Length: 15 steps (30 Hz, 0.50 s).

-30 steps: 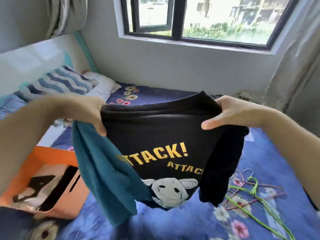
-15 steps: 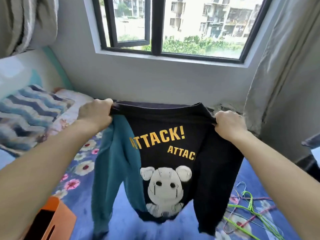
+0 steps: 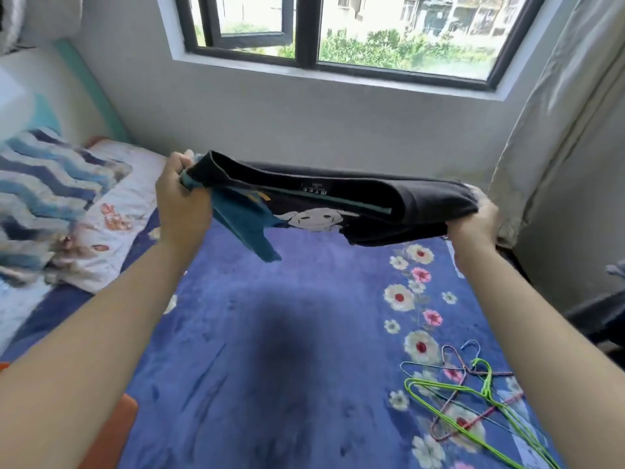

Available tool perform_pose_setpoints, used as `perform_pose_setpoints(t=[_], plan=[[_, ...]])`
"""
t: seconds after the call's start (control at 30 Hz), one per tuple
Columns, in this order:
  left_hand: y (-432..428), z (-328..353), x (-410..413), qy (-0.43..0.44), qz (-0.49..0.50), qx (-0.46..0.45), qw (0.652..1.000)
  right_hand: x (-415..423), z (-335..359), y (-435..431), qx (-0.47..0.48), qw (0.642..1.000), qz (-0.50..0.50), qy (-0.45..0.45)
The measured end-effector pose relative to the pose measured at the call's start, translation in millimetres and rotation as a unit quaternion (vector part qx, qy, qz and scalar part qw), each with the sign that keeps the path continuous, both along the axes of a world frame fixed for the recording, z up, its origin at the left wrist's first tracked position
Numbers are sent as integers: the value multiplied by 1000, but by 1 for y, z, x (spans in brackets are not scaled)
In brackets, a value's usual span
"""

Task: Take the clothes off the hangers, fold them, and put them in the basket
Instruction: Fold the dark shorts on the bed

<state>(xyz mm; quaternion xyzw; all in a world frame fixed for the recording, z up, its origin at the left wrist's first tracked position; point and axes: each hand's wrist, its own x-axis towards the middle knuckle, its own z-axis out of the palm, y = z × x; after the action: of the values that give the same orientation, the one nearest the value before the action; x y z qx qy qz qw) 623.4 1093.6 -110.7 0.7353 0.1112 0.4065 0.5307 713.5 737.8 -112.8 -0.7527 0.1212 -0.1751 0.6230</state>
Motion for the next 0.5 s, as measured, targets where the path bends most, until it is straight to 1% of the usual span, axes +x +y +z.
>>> perform_pose_setpoints(t=[0.03, 0.07, 0.1, 0.13, 0.17, 0.2, 0.27, 0.3, 0.37, 0.4, 0.47, 0.5], plan=[[3, -17, -10, 0, 12, 22, 1000, -11, -17, -4, -113, 993, 8, -36], [7, -37, -22, 6, 17, 32, 999, -20, -39, -10, -223, 972, 31, -68], [12, -57, -34, 20, 18, 25, 999, -31, -57, -15, -300, 949, 53, -78], [13, -78, -51, 48, 3, 5, 999, -44, -76, -18, -323, 941, 73, -67], [15, -104, -67, 76, -3, 3, 997, -57, -96, -21, -346, 932, 87, -57], [16, -131, -85, 116, 7, 30, 993, -69, -117, -22, -366, 924, 103, -33], [18, -185, -125, 210, -3, 65, 975, -92, -168, -27, -405, 901, 147, 47], [19, -209, -138, 264, -12, 72, 962, -101, -189, -30, -431, 883, 164, 90], [24, -266, -171, 390, -30, 107, 914, -130, -241, -28, -494, 818, 220, 196], [23, -285, -179, 441, -58, 124, 887, -143, -260, -31, -522, 780, 247, 240], [20, -320, -204, 518, -97, 172, 832, -173, -302, -29, -584, 682, 311, 311], [16, -330, -214, 538, -118, 189, 813, -187, -317, -29, -598, 648, 332, 334]])
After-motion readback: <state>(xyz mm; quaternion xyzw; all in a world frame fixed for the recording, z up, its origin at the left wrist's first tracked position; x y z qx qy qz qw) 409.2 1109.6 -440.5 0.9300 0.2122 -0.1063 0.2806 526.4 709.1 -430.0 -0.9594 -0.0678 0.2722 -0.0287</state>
